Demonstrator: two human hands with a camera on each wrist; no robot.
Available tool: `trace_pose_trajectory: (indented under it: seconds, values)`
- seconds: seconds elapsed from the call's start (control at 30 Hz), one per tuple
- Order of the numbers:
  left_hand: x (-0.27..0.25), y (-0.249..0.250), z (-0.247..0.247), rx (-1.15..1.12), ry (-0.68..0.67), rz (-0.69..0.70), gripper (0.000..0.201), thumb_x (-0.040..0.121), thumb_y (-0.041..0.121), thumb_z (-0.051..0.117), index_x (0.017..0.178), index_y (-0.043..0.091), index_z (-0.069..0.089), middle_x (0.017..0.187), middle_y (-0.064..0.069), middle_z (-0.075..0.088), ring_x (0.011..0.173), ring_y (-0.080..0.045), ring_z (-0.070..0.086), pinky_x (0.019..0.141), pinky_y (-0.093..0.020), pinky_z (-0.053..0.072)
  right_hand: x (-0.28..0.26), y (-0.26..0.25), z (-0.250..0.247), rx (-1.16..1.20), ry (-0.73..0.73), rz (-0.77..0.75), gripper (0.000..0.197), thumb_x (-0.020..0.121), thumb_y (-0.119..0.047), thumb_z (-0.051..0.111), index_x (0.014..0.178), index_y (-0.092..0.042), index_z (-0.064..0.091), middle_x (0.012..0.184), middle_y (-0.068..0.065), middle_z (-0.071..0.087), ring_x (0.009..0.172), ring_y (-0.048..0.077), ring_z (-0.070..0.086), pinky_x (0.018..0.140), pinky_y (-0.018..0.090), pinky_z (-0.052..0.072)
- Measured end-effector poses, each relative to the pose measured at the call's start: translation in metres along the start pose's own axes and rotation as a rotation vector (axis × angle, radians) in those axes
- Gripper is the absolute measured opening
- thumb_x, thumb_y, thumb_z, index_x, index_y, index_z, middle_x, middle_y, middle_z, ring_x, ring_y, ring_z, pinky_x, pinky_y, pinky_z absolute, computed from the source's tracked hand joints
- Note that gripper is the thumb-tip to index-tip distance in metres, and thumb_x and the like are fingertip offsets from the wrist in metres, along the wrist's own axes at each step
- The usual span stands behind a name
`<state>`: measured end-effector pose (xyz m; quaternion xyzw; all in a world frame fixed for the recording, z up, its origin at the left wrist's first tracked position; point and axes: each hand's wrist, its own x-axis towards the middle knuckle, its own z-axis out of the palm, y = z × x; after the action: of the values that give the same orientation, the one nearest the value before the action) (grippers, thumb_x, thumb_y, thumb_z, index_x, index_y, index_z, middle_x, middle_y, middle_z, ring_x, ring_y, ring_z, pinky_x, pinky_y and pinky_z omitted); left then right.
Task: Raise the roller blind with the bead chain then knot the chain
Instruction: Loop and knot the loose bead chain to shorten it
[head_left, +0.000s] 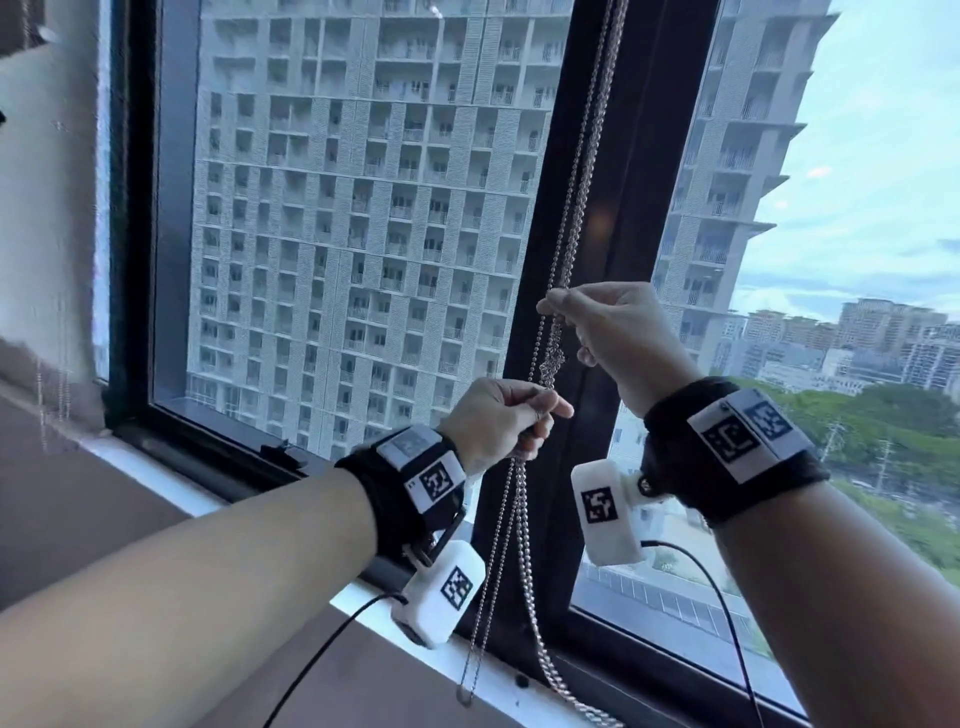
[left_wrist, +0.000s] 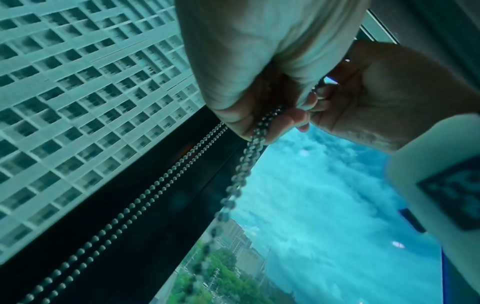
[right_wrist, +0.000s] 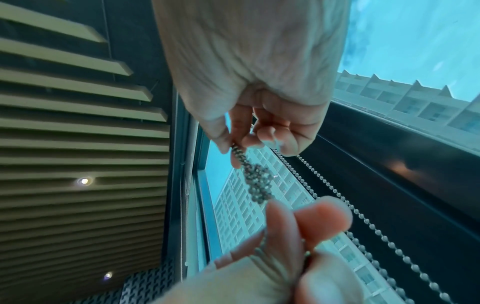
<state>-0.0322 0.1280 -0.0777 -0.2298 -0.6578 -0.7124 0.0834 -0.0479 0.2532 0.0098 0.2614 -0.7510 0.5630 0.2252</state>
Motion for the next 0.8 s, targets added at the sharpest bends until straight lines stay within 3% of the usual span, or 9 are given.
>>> trace_pose_trajectory:
  seconds: [0.1,0.2,0.27,0.4,0.5,0.57,0.7,0.8]
  values:
    - [0.001,-0.006,0.000,-0.007,0.006,0.003,0.022,0.094,0.010,0.052,0.093,-0.007,0.066,0.061,-0.007,0.057,0.051,-0.016,0.052,0.049,-0.024,0.047,0.000,0.002,-0.001,-0.062,0.011,-0.016,0.022,0.090,-0.031,0.069,0.073,-0.019,0.077,0.047,-0.003,0.038,0.059,0.023,0.031,0.062,0.037,0.035]
    - [-0.003,-0.015,-0.005,0.119,0.000,-0.019,0.019,0.093,0.010,0.054,0.094,-0.004,0.068,0.066,-0.009,0.063,0.059,-0.017,0.063,0.062,-0.029,0.059,0.000,0.007,-0.007,-0.073,0.034,-0.006,0.022,0.091,-0.030,0.068,0.073,-0.020,0.076,0.046,-0.004,0.039,0.057,0.022,0.031,0.063,0.037,0.038]
    - [-0.004,-0.024,-0.014,0.227,0.004,-0.050,0.015,0.091,0.008,0.058,0.091,-0.002,0.069,0.071,-0.011,0.067,0.068,-0.019,0.067,0.073,-0.032,0.060,0.000,0.010,-0.011,-0.072,0.053,0.003,0.022,0.091,-0.029,0.068,0.073,-0.020,0.076,0.052,0.002,0.042,0.058,0.023,0.033,0.065,0.038,0.037]
    - [-0.001,-0.024,-0.033,0.361,0.057,-0.063,0.015,0.088,0.009,0.062,0.090,-0.004,0.069,0.077,-0.011,0.071,0.067,-0.010,0.069,0.073,-0.024,0.058,0.002,0.015,-0.017,-0.091,0.076,-0.003,0.022,0.092,-0.027,0.067,0.071,-0.022,0.075,0.071,0.015,0.056,0.070,0.024,0.043,0.066,0.038,0.038]
    - [0.003,-0.003,-0.036,0.215,0.090,-0.063,0.021,0.092,0.012,0.057,0.089,-0.008,0.066,0.083,-0.016,0.071,0.074,-0.020,0.070,0.074,-0.030,0.058,0.003,0.016,-0.019,-0.103,0.089,-0.014,0.023,0.092,-0.025,0.067,0.070,-0.026,0.074,0.075,0.028,0.061,0.066,0.026,0.044,0.065,0.039,0.040]
    - [0.006,0.017,-0.033,0.042,0.081,-0.069,0.026,0.093,0.014,0.054,0.091,-0.009,0.065,0.088,-0.020,0.070,0.082,-0.029,0.068,0.076,-0.036,0.058,0.004,0.017,-0.018,-0.102,0.096,-0.017,0.023,0.091,-0.024,0.068,0.069,-0.026,0.074,0.074,0.023,0.063,0.061,0.027,0.041,0.065,0.039,0.040]
    - [0.017,0.052,-0.020,-0.201,0.066,-0.007,0.027,0.095,0.018,0.051,0.094,-0.006,0.065,0.095,-0.021,0.071,0.088,-0.031,0.069,0.080,-0.037,0.058,0.007,0.018,-0.015,-0.082,0.090,-0.008,0.021,0.091,-0.023,0.068,0.071,-0.023,0.075,0.071,0.015,0.061,0.060,0.026,0.041,0.063,0.039,0.039]
    - [0.029,0.068,-0.006,-0.204,0.161,0.058,0.026,0.094,0.015,0.053,0.096,-0.007,0.066,0.105,-0.028,0.068,0.093,-0.032,0.067,0.088,-0.041,0.055,0.009,0.020,-0.016,-0.083,0.104,-0.005,0.021,0.091,-0.022,0.069,0.072,-0.018,0.076,0.062,0.007,0.062,0.049,0.021,0.042,0.055,0.034,0.040]
